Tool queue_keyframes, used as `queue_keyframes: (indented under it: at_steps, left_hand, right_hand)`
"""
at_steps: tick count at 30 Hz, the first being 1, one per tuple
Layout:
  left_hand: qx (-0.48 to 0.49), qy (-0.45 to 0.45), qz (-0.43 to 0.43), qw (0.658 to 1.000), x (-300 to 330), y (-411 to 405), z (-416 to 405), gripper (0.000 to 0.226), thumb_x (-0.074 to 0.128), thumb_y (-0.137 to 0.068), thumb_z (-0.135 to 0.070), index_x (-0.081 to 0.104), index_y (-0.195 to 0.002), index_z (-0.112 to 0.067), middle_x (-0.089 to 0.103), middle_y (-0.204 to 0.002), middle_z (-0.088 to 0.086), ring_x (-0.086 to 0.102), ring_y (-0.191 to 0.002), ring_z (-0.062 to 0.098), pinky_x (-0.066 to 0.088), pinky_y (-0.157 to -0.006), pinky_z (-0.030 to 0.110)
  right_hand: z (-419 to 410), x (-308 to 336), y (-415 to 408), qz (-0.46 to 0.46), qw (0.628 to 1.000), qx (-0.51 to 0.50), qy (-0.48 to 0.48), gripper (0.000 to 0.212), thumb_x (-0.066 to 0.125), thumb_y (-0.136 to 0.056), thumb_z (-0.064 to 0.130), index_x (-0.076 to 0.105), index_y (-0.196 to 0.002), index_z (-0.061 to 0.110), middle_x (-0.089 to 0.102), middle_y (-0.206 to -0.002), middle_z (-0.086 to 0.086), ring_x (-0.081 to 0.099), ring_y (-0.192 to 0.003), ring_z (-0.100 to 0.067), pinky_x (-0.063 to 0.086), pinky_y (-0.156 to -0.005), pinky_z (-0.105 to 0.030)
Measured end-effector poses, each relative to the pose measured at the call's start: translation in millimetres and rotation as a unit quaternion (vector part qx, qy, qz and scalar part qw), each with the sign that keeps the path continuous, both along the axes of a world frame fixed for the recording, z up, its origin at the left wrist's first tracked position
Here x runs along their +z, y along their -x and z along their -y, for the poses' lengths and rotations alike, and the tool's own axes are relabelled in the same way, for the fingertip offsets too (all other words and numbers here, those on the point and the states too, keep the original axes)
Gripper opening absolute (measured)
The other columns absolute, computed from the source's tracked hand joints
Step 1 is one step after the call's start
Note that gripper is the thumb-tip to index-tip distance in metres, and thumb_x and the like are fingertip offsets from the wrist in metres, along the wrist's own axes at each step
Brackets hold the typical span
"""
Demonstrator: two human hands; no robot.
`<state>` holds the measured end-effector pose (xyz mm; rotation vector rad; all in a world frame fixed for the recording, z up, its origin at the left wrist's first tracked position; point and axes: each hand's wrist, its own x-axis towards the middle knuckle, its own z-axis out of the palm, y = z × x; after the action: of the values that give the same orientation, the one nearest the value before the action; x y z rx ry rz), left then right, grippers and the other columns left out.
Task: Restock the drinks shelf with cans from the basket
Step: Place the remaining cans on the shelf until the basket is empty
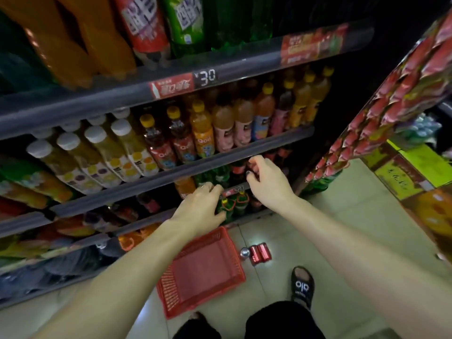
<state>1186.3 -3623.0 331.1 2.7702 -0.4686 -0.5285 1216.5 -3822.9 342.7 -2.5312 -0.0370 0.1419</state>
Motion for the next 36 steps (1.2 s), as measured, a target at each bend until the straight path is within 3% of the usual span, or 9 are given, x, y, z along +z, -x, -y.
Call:
queue_keyframes:
  at_steps: [10, 14, 19, 23, 27, 30, 32, 35, 36]
  left_hand:
    - [0.196, 0.054, -0.156, 0.967, -150.3, -5.4, 151.3, 0.062, 0.069, -0.093, -0.031, 0.043, -0.146, -0.013, 0.049, -0.139, 0.011, 0.052, -0.13, 0.032, 0.046, -0.104, 0.039]
    - [0.278, 0.088, -0.212, 0.933, -224.6, 2.2, 183.7, 0.065, 0.07, -0.094, -0.025, 0.04, -0.15, -0.012, 0.048, -0.145, 0.013, 0.053, -0.131, 0.033, 0.043, -0.105, 0.035]
    - [0.353, 0.132, -0.262, 0.889, -367.3, 7.4, 201.3, 0.062, 0.074, -0.089, -0.025, 0.044, -0.143, -0.022, 0.059, -0.132, 0.01, 0.064, -0.112, 0.029, 0.053, -0.093, 0.036]
    - [0.396, 0.161, -0.301, 0.853, -510.7, 8.5, 211.0, 0.057, 0.077, -0.088, -0.012, 0.044, -0.135, -0.015, 0.06, -0.12, 0.006, 0.063, -0.108, 0.024, 0.053, -0.085, 0.029]
    - [0.45, 0.167, -0.301, 0.824, -652.8, 10.9, 217.7, 0.074, 0.081, -0.081, -0.004, 0.038, -0.141, -0.008, 0.052, -0.127, 0.005, 0.056, -0.119, 0.023, 0.048, -0.1, 0.031]
    - [0.462, 0.139, -0.285, 0.828, -742.0, 14.1, 219.9, 0.084, 0.077, -0.084, -0.003, 0.026, -0.151, -0.009, 0.039, -0.143, 0.01, 0.045, -0.133, 0.026, 0.039, -0.108, 0.027]
    - [0.466, 0.126, -0.272, 0.832, -788.8, 18.2, 217.8, 0.09, 0.076, -0.086, -0.01, 0.023, -0.158, -0.015, 0.031, -0.156, 0.01, 0.04, -0.141, 0.031, 0.036, -0.119, 0.037]
    - [0.471, 0.085, -0.233, 0.846, -832.8, 22.3, 212.2, 0.095, 0.082, -0.079, -0.01, 0.028, -0.156, -0.02, 0.036, -0.154, 0.013, 0.047, -0.134, 0.032, 0.047, -0.111, 0.043]
    - [0.5, 0.094, -0.224, 0.832, -842.0, 23.7, 210.8, 0.09, 0.084, -0.077, -0.01, 0.032, -0.151, -0.017, 0.045, -0.147, 0.013, 0.054, -0.126, 0.031, 0.053, -0.102, 0.042]
  right_hand:
    - [150.2, -186.2, -38.3, -0.268, 0.962, -0.011, -0.046, 0.046, 0.062, -0.095, 0.026, 0.051, -0.138, 0.013, 0.07, -0.115, -0.014, 0.066, -0.108, -0.034, 0.052, -0.091, -0.038]
    - [186.4, -273.5, -37.2, -0.344, 0.937, -0.025, -0.057, 0.051, 0.063, -0.096, 0.028, 0.047, -0.142, 0.014, 0.065, -0.125, -0.014, 0.065, -0.096, -0.028, 0.047, -0.079, -0.03]
    - [201.1, -411.0, -37.4, -0.4, 0.912, -0.051, -0.069, 0.055, 0.063, -0.096, 0.031, 0.043, -0.144, 0.013, 0.065, -0.113, -0.01, 0.058, -0.079, -0.014, 0.041, -0.064, -0.026]
    - [207.3, -543.1, -40.9, -0.442, 0.892, -0.067, -0.075, 0.061, 0.068, -0.094, 0.03, 0.042, -0.145, 0.011, 0.061, -0.123, -0.011, 0.061, -0.106, -0.024, 0.04, -0.079, -0.025]
    - [208.9, -675.3, -37.6, -0.475, 0.872, -0.083, -0.082, 0.068, 0.073, -0.091, 0.027, 0.04, -0.149, 0.014, 0.057, -0.139, -0.011, 0.057, -0.114, -0.024, 0.042, -0.086, -0.025]
    - [205.5, -768.1, -27.5, -0.494, 0.859, -0.09, -0.103, 0.07, 0.075, -0.088, 0.024, 0.041, -0.15, 0.022, 0.059, -0.139, -0.01, 0.058, -0.106, -0.021, 0.048, -0.088, -0.028]
    - [200.3, -818.0, -21.1, -0.502, 0.852, -0.094, -0.113, 0.082, 0.079, -0.083, 0.025, 0.036, -0.153, 0.027, 0.061, -0.139, -0.007, 0.062, -0.108, -0.021, 0.05, -0.088, -0.028]
    - [191.5, -869.5, -13.9, -0.504, 0.851, -0.093, -0.116, 0.092, 0.085, -0.073, 0.032, 0.035, -0.151, 0.027, 0.061, -0.136, -0.007, 0.064, -0.115, -0.026, 0.052, -0.088, -0.03]
    - [189.4, -880.8, -11.6, -0.499, 0.854, -0.098, -0.114, 0.089, 0.086, -0.068, 0.033, 0.04, -0.145, 0.026, 0.062, -0.131, -0.007, 0.065, -0.112, -0.026, 0.055, -0.089, -0.033]
